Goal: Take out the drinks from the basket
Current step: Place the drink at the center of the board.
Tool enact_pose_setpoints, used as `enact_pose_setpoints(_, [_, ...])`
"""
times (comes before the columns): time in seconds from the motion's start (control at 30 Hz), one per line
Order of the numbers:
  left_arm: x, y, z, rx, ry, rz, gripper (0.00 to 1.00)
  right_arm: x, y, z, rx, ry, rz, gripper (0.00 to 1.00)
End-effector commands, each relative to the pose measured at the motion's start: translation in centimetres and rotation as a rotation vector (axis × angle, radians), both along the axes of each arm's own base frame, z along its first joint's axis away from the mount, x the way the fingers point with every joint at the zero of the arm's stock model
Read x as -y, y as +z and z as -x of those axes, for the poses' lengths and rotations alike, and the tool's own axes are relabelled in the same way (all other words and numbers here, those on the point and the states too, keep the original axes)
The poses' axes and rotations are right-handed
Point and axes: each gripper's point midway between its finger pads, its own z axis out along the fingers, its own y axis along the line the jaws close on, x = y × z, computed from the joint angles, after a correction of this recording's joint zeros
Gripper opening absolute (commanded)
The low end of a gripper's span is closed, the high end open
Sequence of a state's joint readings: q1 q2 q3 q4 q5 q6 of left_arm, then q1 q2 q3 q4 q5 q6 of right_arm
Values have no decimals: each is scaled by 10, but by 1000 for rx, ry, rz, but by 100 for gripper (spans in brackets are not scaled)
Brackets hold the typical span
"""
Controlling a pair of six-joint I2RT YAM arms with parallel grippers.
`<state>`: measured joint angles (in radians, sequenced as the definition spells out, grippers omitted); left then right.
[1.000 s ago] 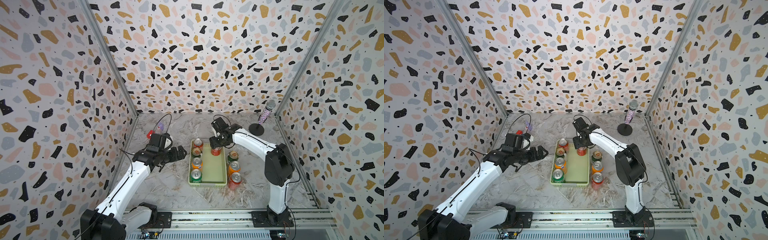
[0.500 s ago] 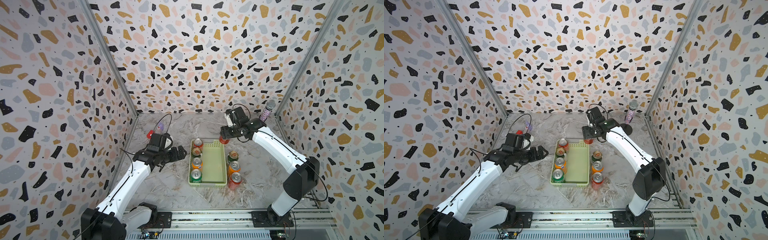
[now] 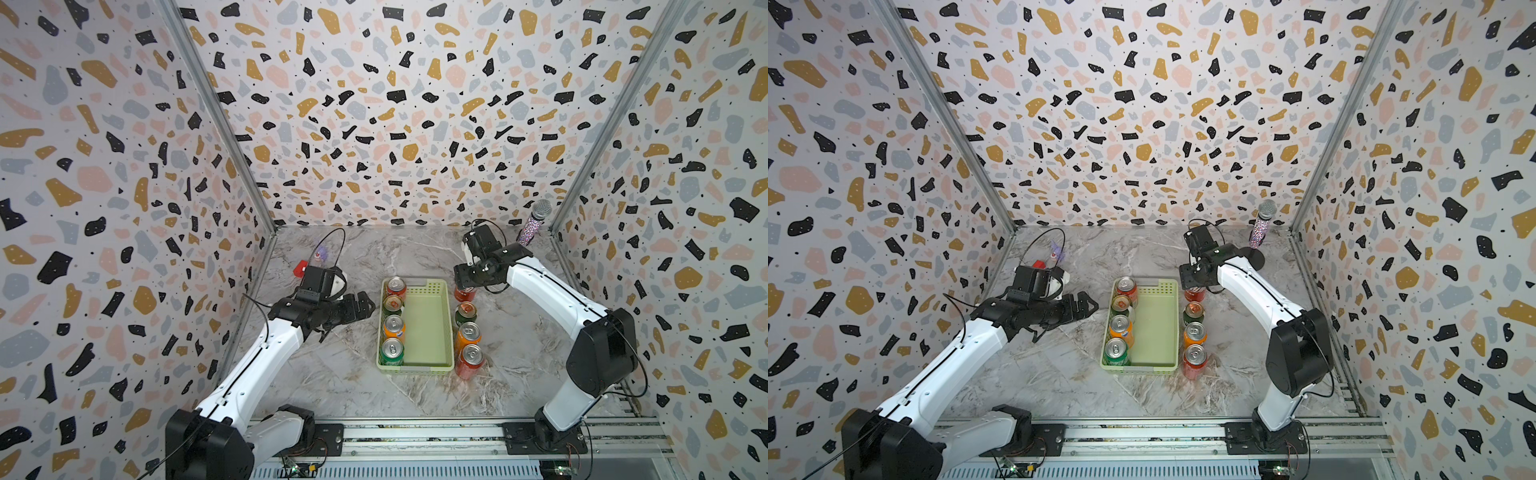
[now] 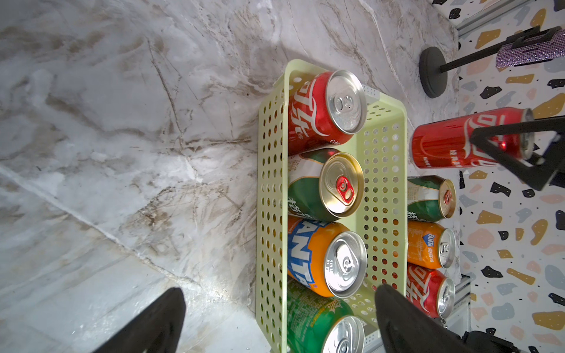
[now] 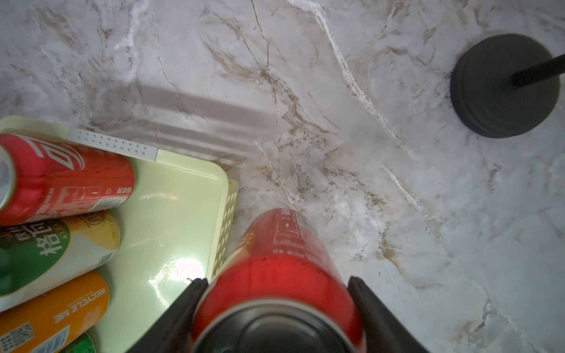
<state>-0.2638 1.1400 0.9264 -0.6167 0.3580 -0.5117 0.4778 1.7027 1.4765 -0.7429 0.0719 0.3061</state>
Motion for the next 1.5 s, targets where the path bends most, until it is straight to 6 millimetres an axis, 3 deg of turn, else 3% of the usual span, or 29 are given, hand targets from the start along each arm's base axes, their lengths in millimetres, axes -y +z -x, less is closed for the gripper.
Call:
enact_pose_setpoints(0.0, [2,4,-4,27,-3,20,100,-10,-3,-9,29,-10,-56,27])
enact_pose_setpoints(0.13, [2,4,-5,35,2,25,100,-13,-28,-7,-12,-14,-58,27])
enact_pose_setpoints(0.47, [3,2,-5,29,4,32,100,-8,-46,3,-56,-10,-35,31])
enact_pose_setpoints(0.7, [3,1,-5,26,3,34,100,-9,-50,11,-90,1,-44,51])
enact_pose_setpoints(0.83, [3,1,-5,26,3,31,100,-9,-43,12,-85,3,-46,66])
enact_pose_setpoints(1.0, [1,2,-5,36,9,23,100,-8,-29,13,-57,6,-59,76])
enact_pose_setpoints(1.27, [-3,7,1,39,8,2,100,-9,-2,13,2,8,-93,83])
enact_pose_setpoints(1.47, [-7,15,9,50,6,-8,100,-15,33,20,72,60,-164,82])
